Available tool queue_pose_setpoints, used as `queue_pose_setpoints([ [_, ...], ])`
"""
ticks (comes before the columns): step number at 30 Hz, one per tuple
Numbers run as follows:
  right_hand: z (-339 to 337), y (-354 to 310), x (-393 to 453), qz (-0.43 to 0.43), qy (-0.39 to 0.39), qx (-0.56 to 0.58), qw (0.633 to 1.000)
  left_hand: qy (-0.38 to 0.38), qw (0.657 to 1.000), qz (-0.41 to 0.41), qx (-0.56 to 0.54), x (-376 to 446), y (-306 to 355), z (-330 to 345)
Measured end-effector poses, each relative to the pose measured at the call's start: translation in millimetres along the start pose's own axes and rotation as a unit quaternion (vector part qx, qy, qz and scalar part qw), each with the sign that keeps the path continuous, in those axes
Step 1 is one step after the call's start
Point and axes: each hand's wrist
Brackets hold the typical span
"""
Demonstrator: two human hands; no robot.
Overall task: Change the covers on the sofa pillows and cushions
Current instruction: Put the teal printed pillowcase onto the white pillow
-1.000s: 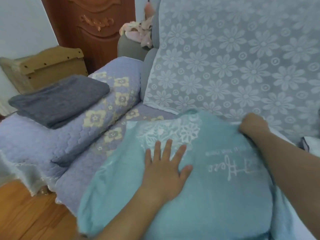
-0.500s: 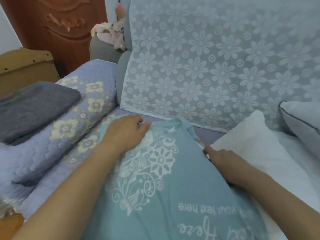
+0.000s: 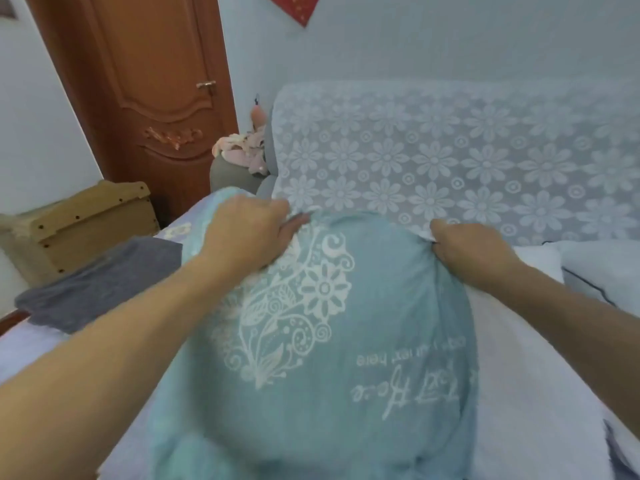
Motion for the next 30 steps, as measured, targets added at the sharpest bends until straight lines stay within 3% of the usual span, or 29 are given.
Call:
queue_pose_setpoints([
  [2,-49,0,23,-0.007,0.141,0.069,0.988,0.078,0.996,-0.034,0.02,37,-23,-30],
  [3,-68,-1,26,-0.009,0.171,0.111,0.979,0.083,0.996,-0.033,0.021,48,-31,-45],
  [5,-84,-3,16,0.007,0.152,0.174,0.973,0.054,0.998,0.007,0.006,50,-41,-60],
  [8,-66,-14,-28,-0.007,0.046,0.125,0.991,-0.034,0.997,0.065,-0.023,3,-31,-49],
  [10,-33,-29,-70,-0.022,-0.077,0.1,0.992,-0.086,0.991,0.095,-0.023,-59,-12,-30],
  [13,6,-53,-147,-0.064,-0.289,0.149,0.943,-0.159,0.984,0.055,-0.051,-167,21,-14],
  [15,14,-65,-185,-0.073,-0.357,0.217,0.906,-0.219,0.971,-0.028,-0.092,-217,42,-10],
  [16,16,-67,-193,-0.05,-0.343,0.253,0.903,-0.239,0.961,-0.068,-0.122,-230,53,-8],
  [18,22,-69,-191,0.053,-0.242,0.341,0.907,-0.253,0.943,-0.127,-0.177,-233,75,-2],
  [21,32,-75,-161,0.254,-0.105,0.477,0.835,-0.266,0.922,-0.165,-0.23,-207,118,0],
  [24,37,-101,-126,0.338,-0.15,0.576,0.729,-0.29,0.902,-0.1,-0.303,-189,162,5],
  [25,41,-116,-118,0.34,-0.168,0.587,0.715,-0.303,0.894,-0.056,-0.326,-184,175,6],
  [26,45,-132,-110,0.332,-0.181,0.575,0.725,-0.313,0.883,-0.02,-0.348,-179,183,6],
  [28,56,-155,-101,0.267,-0.192,0.496,0.804,-0.258,0.884,-0.021,-0.39,-172,183,3],
  [30,52,-144,-110,0.225,-0.154,0.382,0.883,-0.17,0.909,-0.139,-0.355,-177,162,12],
])
Point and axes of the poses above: each hand's wrist, its own x-axis towards the middle knuckle, its own z-axis out of the palm, y = z × x, and after that the axes turned 9 degrees about x, right-handed
